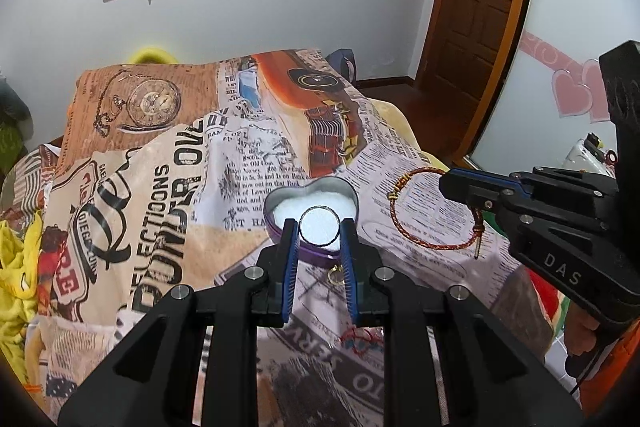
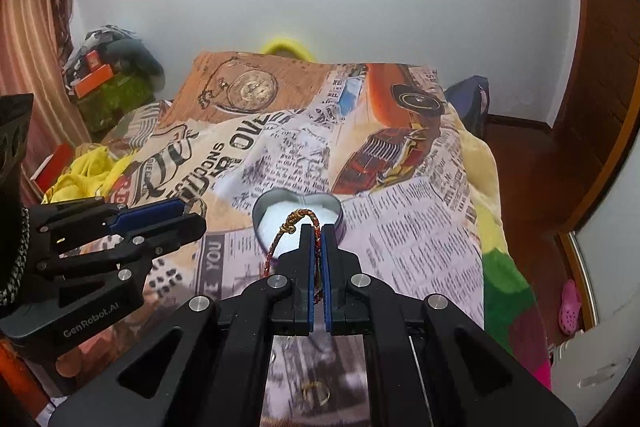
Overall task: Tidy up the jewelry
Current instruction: 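Lower the bracelet and ring into the tin and open both tools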
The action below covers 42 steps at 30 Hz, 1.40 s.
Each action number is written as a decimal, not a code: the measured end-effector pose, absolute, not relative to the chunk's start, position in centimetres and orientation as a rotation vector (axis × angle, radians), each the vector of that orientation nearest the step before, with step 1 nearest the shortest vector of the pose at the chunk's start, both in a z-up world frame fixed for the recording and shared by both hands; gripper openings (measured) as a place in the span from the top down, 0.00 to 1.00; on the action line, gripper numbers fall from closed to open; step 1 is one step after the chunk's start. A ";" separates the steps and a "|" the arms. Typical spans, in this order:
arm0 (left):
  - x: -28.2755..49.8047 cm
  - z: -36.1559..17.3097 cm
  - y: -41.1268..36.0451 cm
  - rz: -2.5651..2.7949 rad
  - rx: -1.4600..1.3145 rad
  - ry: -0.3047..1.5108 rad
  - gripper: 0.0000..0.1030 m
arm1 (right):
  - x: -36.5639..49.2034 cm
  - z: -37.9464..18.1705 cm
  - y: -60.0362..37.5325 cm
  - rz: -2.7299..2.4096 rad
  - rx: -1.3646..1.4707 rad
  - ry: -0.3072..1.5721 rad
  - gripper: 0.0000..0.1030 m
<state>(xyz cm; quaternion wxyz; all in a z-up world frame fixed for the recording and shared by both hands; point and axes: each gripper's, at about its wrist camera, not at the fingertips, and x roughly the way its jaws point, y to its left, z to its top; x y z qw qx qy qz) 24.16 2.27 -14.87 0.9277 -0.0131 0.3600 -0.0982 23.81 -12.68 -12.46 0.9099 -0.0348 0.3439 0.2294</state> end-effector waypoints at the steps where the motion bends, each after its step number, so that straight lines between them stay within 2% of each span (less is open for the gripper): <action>1: 24.6 -15.0 2.3 -0.200 -0.025 0.739 0.81 | 24.1 -12.5 -12.6 0.476 -0.070 0.710 0.97; 23: 33.1 -19.9 3.3 -0.237 -0.050 0.875 0.81 | 31.6 -16.7 -9.0 0.600 -0.111 0.851 0.97; 42: 34.3 -21.5 3.4 -0.250 -0.052 0.941 0.81 | 32.9 -18.5 -8.3 0.605 -0.168 0.932 0.97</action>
